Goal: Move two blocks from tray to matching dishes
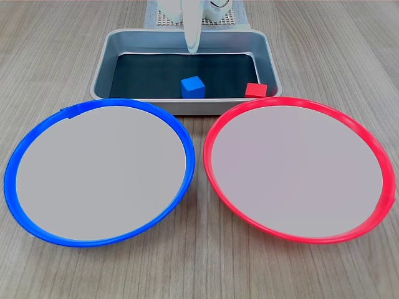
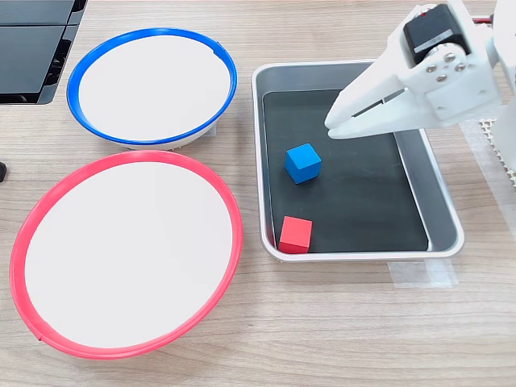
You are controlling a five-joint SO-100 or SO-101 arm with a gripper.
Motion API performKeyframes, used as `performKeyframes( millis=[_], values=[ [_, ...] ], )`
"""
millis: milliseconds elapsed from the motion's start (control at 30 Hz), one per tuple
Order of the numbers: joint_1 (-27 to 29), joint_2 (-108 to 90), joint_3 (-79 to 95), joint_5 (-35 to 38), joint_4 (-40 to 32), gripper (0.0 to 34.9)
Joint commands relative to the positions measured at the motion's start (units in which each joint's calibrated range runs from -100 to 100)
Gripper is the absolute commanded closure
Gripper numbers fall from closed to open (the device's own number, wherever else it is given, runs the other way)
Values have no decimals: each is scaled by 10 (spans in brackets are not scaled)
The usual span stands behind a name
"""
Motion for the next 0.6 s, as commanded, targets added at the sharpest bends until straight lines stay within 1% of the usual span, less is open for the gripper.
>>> performKeyframes(
  millis=[0, 67, 133, 167, 267, 300, 333, 400, 467, 567],
  values=[
    [3, -3, 0, -2, 1, 346],
    [8, -3, 0, -5, 1, 346],
    [-8, 28, -8, -7, -5, 346],
    [-19, 68, -34, 2, -21, 347],
    [-18, 255, -177, 55, -20, 347],
    [-17, 290, -202, 60, -15, 347],
    [-14, 376, -273, 74, 5, 347],
    [-13, 451, -332, 88, 29, 344],
    [-16, 534, -399, 108, 51, 310],
    [-19, 618, -446, 156, 71, 238]
  ],
)
